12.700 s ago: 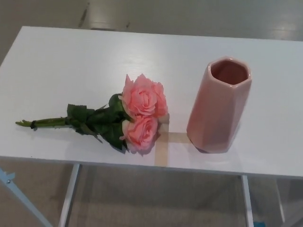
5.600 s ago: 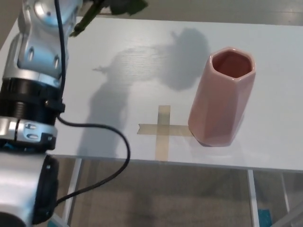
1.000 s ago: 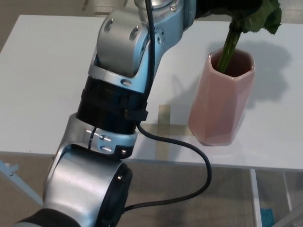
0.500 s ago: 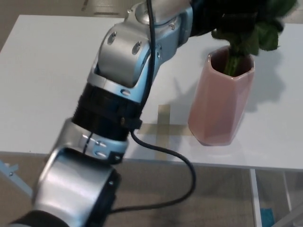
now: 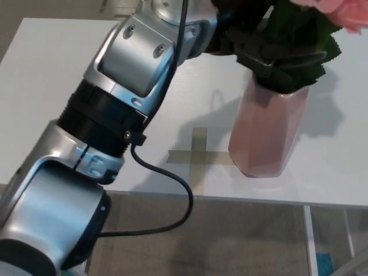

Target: Use the left hand to pick up the rose and then lift and insert it into the pink vase.

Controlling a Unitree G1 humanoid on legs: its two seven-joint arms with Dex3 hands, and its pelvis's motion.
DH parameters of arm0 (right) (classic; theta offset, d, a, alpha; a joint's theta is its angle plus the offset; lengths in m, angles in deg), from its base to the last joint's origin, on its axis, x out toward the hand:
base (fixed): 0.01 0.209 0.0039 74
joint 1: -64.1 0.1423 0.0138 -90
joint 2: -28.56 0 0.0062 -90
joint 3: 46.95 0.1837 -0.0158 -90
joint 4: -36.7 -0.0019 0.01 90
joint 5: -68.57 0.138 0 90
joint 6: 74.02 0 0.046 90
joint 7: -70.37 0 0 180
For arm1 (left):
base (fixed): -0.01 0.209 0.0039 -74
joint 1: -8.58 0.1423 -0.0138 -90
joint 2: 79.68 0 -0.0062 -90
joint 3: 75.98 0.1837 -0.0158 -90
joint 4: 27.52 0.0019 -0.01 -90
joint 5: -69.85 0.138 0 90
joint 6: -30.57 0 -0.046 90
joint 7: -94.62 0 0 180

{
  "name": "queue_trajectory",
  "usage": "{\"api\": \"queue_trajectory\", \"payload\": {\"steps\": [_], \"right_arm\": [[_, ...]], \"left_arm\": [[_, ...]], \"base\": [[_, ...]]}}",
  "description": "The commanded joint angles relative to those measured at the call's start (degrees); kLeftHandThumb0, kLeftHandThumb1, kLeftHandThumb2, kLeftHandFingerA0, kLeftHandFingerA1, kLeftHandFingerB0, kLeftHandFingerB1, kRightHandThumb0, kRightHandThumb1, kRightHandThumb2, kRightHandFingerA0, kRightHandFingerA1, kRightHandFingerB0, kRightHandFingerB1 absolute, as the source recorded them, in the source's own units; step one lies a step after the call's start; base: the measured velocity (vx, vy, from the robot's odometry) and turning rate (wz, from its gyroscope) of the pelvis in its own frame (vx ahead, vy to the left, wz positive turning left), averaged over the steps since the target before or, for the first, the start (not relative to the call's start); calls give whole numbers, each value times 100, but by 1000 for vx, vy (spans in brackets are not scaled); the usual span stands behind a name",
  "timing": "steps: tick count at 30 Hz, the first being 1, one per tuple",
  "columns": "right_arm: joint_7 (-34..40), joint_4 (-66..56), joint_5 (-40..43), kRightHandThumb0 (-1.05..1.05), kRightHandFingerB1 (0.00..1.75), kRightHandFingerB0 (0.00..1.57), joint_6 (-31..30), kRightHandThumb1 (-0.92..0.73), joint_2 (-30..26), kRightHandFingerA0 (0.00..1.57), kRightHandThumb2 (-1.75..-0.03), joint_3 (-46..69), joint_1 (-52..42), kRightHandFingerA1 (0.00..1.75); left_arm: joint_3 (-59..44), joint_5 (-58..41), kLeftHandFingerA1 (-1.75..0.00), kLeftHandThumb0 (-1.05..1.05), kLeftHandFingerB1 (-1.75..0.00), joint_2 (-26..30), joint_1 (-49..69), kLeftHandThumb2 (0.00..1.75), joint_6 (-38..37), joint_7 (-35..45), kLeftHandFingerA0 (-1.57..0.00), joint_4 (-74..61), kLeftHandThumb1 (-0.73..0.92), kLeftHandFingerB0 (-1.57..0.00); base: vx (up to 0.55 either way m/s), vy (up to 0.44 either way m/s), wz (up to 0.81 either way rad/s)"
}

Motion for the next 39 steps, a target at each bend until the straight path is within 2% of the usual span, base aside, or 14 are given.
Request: {"api": "queue_trajectory", "payload": {"steps": [1, 12, 14, 17, 18, 19, 23, 26, 27, 28, 29, 39], "right_arm": [[-102, 9, 61, -31, 45, 57, -26, -64, 3, 71, -58, 14, -68, 51], [-87, 29, 50, -31, 45, 59, -47, -64, -8, 71, -58, 24, -70, 51], [-133, 35, 59, -32, 45, 59, -98, -64, -14, 71, -58, 27, -60, 50], [-189, 39, 62, -32, 45, 58, -103, -64, -10, 70, -59, 25, -61, 50], [-191, 36, 53, -32, 45, 58, -97, -64, -7, 70, -59, 15, -63, 50], [-197, 34, 45, -32, 45, 58, -94, -64, -12, 70, -59, 8, -57, 50], [-209, 33, 33, -32, 45, 58, -109, -64, -22, 70, -59, -3, -37, 50], [-191, 27, 28, -32, 45, 58, -114, -64, -13, 70, -59, -8, -19, 50], [-193, 25, 15, -32, 45, 58, -105, -64, -17, 70, -59, -21, -20, 50], [-201, 23, 4, -32, 45, 58, -92, -64, -21, 70, -59, -34, -29, 50], [-214, 23, 7, -32, 45, 58, -85, -64, -22, 70, -59, -34, -36, 50], [-259, 30, 37, -32, 45, 58, -92, -65, -37, 70, -59, -9, 39, 50]], "left_arm": [[106, 40, -1, -72, -5, 193, -113, 82, 132, 796, 0, -44, 40, 0], [-89, 67, 0, -73, -3, 435, -80, 81, 107, 1238, 0, 54, 42, 0], [-48, 86, 0, -73, -3, 699, -180, 81, 104, 1581, 0, 83, 42, 0], [86, 148, 0, -73, -6, 909, -294, 76, 24, 1968, 0, 163, 37, 0], [270, 254, 0, -81, -8, 1037, -418, 58, -17, 2208, 0, 198, 45, 0], [470, 367, 0, -73, -5, 1146, -544, 81, -80, 2449, 0, 245, 41, 0], [924, 578, 0, -72, -6, 1312, -791, 81, -273, 2920, 0, 434, 41, 0], [1419, 1082, -3, -72, -7, 1500, -815, 83, -768, 2949, 0, 267, 38, 0], [1527, 1186, -7, -87, -9, 1542, -809, 72, -872, 2917, 0, 215, 34, 0], [1602, 1249, -7, -87, -9, 1570, -802, 72, -946, 2899, 0, 190, 34, 0], [1660, 1302, -12, -91, -7, 1567, -780, 72, -967, 2845, -1, 201, 34, 0], [1704, 1708, -15, -91, -5, 1640, -904, 72, -1017, 2978, -3, 165, 34, 0]], "base": [[0, 0, 0], [0, 0, 0], [0, 0, 0], [0, 0, 0], [0, 0, 0], [0, 0, 0], [0, 0, 0], [0, 0, 0], [0, 0, 0], [0, 0, 0], [0, 0, 0], [0, 0, 0]]}}
